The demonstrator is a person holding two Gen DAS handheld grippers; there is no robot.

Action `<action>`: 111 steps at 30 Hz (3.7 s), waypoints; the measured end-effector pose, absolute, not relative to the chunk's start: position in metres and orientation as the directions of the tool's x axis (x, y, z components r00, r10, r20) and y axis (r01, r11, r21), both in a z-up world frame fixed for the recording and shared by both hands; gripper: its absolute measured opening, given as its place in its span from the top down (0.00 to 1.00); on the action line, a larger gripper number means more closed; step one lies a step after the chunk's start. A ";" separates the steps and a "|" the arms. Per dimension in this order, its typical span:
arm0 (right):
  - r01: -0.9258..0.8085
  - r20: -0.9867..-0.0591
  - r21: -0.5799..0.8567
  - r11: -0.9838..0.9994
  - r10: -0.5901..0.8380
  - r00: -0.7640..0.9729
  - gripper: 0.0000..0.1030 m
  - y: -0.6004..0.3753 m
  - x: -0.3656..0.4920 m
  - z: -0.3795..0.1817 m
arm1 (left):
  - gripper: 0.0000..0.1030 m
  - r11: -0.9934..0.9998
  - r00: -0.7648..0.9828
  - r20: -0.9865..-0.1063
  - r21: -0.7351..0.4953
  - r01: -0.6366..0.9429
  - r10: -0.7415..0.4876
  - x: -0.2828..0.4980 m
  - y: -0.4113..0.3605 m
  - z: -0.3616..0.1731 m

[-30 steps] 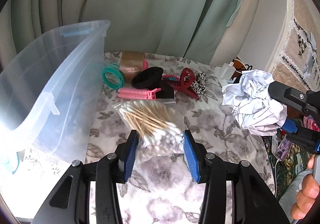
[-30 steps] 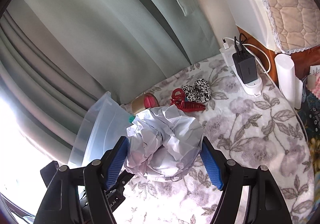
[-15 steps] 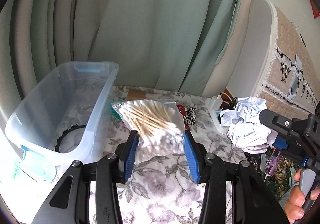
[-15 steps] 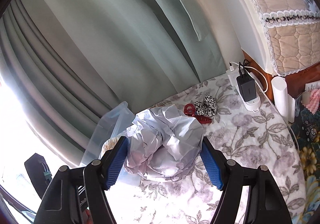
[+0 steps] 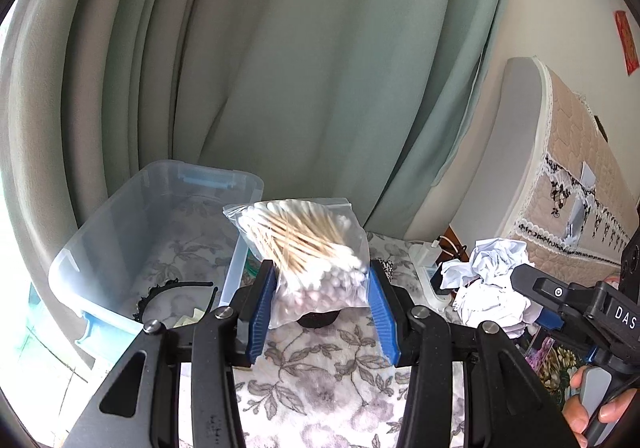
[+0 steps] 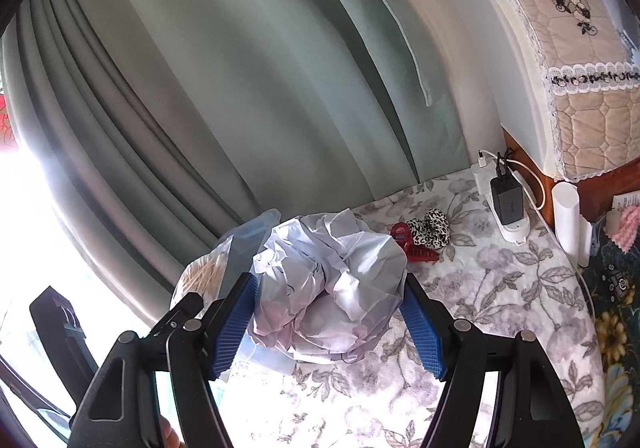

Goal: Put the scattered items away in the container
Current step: 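Carry the cotton swab bag with the left tool while the right tool carries the paper to the bin, then open the left tool over the bin while the right tool drops the paper inside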

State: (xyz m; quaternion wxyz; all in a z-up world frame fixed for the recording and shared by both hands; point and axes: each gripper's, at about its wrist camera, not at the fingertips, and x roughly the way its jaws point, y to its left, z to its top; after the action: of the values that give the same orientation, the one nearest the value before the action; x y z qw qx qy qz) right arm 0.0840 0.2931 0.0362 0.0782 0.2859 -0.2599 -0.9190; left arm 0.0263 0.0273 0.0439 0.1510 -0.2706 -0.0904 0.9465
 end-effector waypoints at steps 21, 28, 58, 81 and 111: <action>0.058 -0.543 0.460 -0.886 -0.333 -0.771 0.28 0.246 0.056 0.025 | 0.55 -0.939 -0.843 -0.481 -0.334 -0.077 0.240 0.004 -0.047 0.028; 0.106 -0.565 0.434 -0.895 -0.362 -0.742 0.28 0.216 0.038 0.023 | 0.55 -0.930 -0.845 -0.492 -0.367 -0.016 0.209 -0.005 -0.076 0.015; 0.390 -0.605 0.375 -0.841 -0.540 -0.585 0.28 0.067 -0.045 -0.022 | 0.55 -0.939 -0.832 -0.522 -0.343 0.002 0.188 -0.057 -0.121 -0.038; 0.415 -0.586 0.346 -0.842 -0.539 -0.605 0.24 0.053 -0.048 -0.028 | 0.54 -0.941 -0.818 -0.528 -0.336 -0.045 0.228 -0.070 -0.112 -0.038; 0.339 -0.517 0.412 -0.846 -0.523 -0.678 0.15 0.099 -0.026 0.003 | 0.44 -0.956 -0.829 -0.522 -0.288 -0.052 0.202 -0.033 -0.096 -0.015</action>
State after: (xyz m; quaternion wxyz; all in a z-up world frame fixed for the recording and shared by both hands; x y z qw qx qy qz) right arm -0.0257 0.0985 0.0030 0.2383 0.3230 -0.1425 -0.9048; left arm -0.0331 -0.0958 -0.0154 0.0672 -0.2847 -0.1317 0.9471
